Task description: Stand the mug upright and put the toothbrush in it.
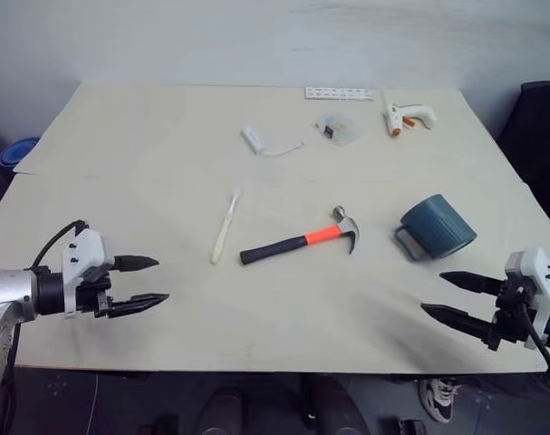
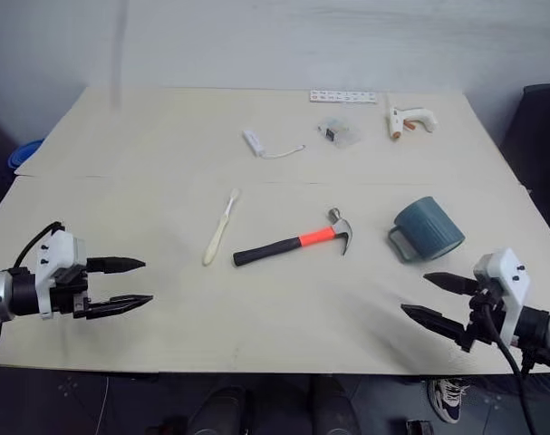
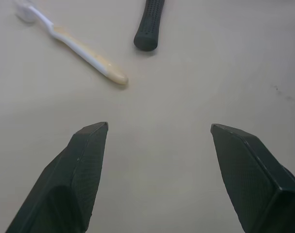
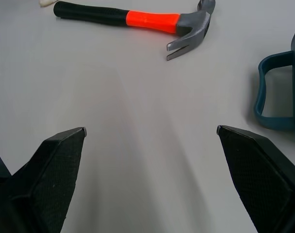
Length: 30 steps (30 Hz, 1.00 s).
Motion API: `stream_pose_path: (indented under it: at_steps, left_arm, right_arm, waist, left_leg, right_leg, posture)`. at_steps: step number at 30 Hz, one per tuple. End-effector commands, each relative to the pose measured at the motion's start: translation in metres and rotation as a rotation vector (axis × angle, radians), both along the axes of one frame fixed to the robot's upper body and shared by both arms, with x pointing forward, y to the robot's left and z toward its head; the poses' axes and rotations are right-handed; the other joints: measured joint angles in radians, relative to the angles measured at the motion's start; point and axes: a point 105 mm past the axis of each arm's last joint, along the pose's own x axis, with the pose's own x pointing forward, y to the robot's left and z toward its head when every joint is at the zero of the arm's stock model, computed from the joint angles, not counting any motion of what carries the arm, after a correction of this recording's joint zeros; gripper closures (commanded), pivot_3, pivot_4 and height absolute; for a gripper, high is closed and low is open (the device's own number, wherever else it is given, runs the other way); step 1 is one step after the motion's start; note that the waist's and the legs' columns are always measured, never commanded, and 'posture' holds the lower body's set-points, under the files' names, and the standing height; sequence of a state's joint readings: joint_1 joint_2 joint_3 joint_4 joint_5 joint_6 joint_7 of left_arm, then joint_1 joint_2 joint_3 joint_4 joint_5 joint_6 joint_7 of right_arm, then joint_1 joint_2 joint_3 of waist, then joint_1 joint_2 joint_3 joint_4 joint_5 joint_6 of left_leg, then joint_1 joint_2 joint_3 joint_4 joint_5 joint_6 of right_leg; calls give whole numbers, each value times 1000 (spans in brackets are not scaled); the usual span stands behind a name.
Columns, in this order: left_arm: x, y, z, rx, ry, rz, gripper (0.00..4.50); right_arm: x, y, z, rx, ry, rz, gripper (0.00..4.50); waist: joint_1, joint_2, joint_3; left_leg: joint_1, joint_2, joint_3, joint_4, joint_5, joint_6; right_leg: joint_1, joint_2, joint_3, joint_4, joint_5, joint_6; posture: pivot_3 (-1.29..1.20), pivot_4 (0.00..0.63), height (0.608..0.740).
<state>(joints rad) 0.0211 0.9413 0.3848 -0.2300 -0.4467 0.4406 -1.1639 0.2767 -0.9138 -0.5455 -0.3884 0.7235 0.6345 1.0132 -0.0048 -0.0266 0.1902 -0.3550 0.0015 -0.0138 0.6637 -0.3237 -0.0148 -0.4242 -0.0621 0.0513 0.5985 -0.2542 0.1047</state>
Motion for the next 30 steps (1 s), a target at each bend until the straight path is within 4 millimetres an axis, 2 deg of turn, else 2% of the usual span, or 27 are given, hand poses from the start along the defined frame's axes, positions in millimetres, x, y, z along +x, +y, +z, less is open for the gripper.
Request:
stream_pose_path:
  at_steps: [1,18,21,22,26,30]
  left_arm:
    - [-1,0,5,17,-36,-1,910]
    - [-2,-5,1,36,10,-24,910]
    - [-2,-5,1,21,16,-19,376]
    - [-1,-4,2,22,15,-16,65]
    - [1,-6,7,17,-2,-27,24]
    - [7,-17,22,-12,-35,-78,24]
  right_arm:
    - [1,8,6,-7,-34,29,0]
    - [7,17,6,-32,-63,31,0]
    - [6,17,5,-32,-51,36,0]
    - [7,16,5,-40,-53,32,0]
    - [6,17,7,-32,-59,30,0]
    - [4,25,11,-17,-71,43,0]
  waist:
    - [-1,0,0]
    - [0,0,0]
    - [0,0,0]
    - [0,0,0]
    - [0,0,0]
    - [2,0,0]
  left_leg:
    - [0,0,0,0,0,0]
    - [1,0,0,0,-1,0]
    - [1,0,0,0,-1,0]
    - [1,0,0,0,-1,0]
    - [1,0,0,0,-1,0]
    - [1,0,0,0,-1,0]
  right_leg:
    - [0,0,0,0,0,0]
    - [0,1,1,1,0,0]
    - [-1,1,1,1,0,0]
    - [-1,1,1,1,0,0]
    - [-1,1,1,1,0,0]
    - [-1,1,1,1,0,0]
  posture:
    - [0,150,740]
    - [0,150,740]
    - [0,150,740]
    - [0,150,740]
    - [0,150,740]
    - [0,150,740]
